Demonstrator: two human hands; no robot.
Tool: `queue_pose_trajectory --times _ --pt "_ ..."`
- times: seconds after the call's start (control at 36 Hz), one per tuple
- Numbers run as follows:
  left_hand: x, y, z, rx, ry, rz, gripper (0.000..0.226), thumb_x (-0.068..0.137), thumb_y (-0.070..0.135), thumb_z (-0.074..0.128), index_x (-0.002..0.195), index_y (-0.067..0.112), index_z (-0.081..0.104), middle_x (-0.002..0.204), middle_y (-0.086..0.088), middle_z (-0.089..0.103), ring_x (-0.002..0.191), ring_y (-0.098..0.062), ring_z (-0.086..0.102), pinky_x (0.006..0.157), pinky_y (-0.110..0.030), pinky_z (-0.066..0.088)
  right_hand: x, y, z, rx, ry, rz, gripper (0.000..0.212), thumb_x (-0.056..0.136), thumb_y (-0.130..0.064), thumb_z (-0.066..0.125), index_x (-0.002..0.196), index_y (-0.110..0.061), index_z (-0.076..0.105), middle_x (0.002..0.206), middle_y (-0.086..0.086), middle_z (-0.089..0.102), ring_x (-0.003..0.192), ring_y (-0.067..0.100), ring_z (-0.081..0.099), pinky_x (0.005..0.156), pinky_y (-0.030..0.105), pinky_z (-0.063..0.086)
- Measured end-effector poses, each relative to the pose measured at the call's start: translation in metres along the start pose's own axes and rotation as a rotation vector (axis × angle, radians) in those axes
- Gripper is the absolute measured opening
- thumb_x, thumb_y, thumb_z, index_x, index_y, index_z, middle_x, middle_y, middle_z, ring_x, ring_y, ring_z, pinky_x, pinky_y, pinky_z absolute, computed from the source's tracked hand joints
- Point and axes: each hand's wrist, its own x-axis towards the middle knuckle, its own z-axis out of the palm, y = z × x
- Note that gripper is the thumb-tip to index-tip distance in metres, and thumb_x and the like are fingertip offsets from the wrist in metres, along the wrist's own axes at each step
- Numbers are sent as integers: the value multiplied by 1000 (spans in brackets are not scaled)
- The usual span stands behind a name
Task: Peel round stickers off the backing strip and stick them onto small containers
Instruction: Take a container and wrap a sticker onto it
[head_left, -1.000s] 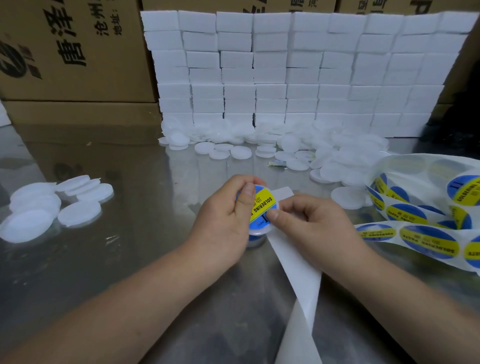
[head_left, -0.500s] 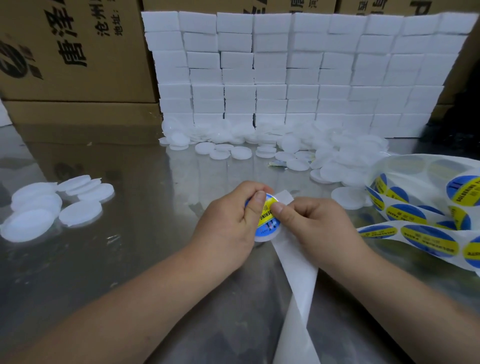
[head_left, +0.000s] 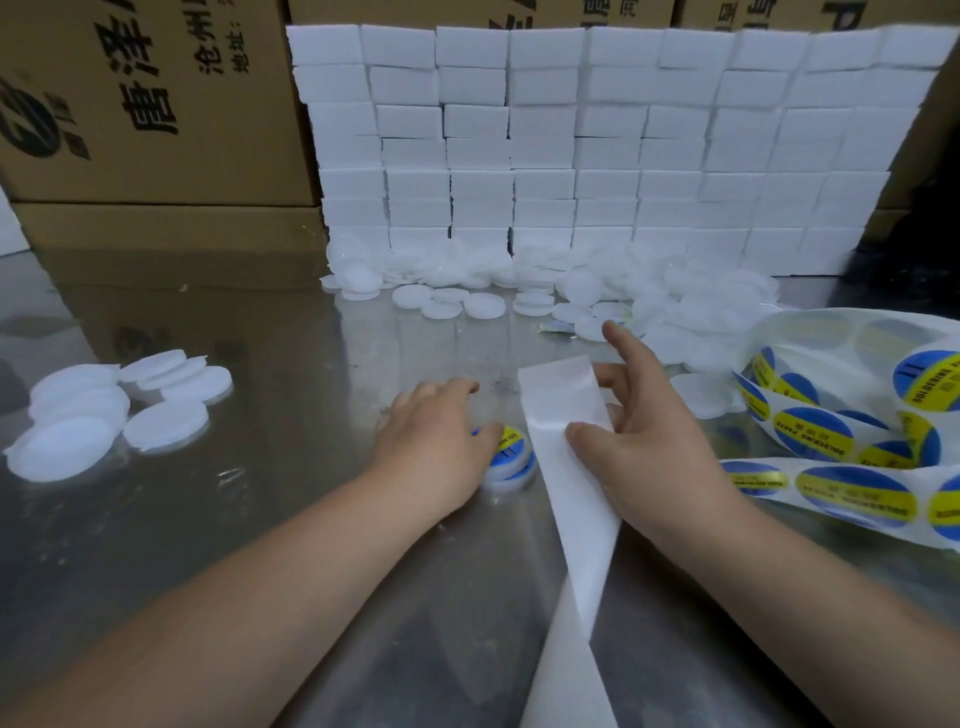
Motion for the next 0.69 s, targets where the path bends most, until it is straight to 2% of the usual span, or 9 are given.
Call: queue_pose_trajectory --times 0.14,0.22,0.28,0.36,0.44,0.5,0.56,0.61,0.69 --pt "-7 4 -6 -248 134 198 51 84 25 58 132 32 43 107 15 49 115 -14 42 98 -26 31 -3 -1 1 85 -42 -65 78 74 -6 52 111 -67 20 119 -24 53 91 12 63 85 46 52" --pt "-13 6 -6 -298 138 308 52 82 25 61 130 37 47 83 28 44 96 -4 46 85 -19 33 -2 0 1 109 -71 -46 73 70 -13 51 120 -58 24 113 -23 57 96 13 63 87 45 51" --pt "-14 4 -5 -404 182 319 42 85 22 59 123 39 55 74 23 54 77 -2 50 73 -15 36 -2 0 1 147 -82 -39 66 72 -10 54 115 -54 30 102 -19 63 90 13 65 83 44 52" --pt "-14 1 -3 -580 209 308 36 88 14 56 110 41 63 94 8 71 86 -5 62 78 -15 45 -2 -1 3 239 -37 12 47 76 -14 65 103 -44 40 83 -17 65 76 12 65 72 34 54" --pt "-16 0 -3 -649 228 309 40 89 11 56 99 49 62 102 31 60 85 7 60 81 -12 44 -3 -5 0 266 96 49 10 82 -28 60 88 -23 53 61 -14 57 61 5 54 62 20 43" --pt "-17 0 -5 -674 217 330 46 89 10 56 95 56 58 87 37 64 86 15 57 83 -9 44 -3 -6 -4 182 104 42 27 86 -37 48 71 -17 57 59 -12 55 59 4 49 63 24 40" --pt "-20 3 -6 -666 221 404 42 87 10 57 103 48 62 85 34 61 89 14 56 83 -7 43 -4 -10 -5 143 40 69 45 92 -39 40 61 -15 62 62 -10 64 62 4 56 66 23 43" --pt "-22 7 -7 -662 218 481 33 82 13 55 108 31 64 95 33 56 93 14 55 85 -8 43 -4 -10 -5 161 12 90 47 94 -40 38 68 -13 67 73 -1 71 76 12 65 76 31 48" --pt "-24 8 -6 -665 107 524 37 81 11 50 111 26 66 109 24 58 105 2 57 94 -26 47 -1 -8 -6 242 29 131 41 91 -41 45 75 -8 64 83 10 71 83 23 67 83 42 48"
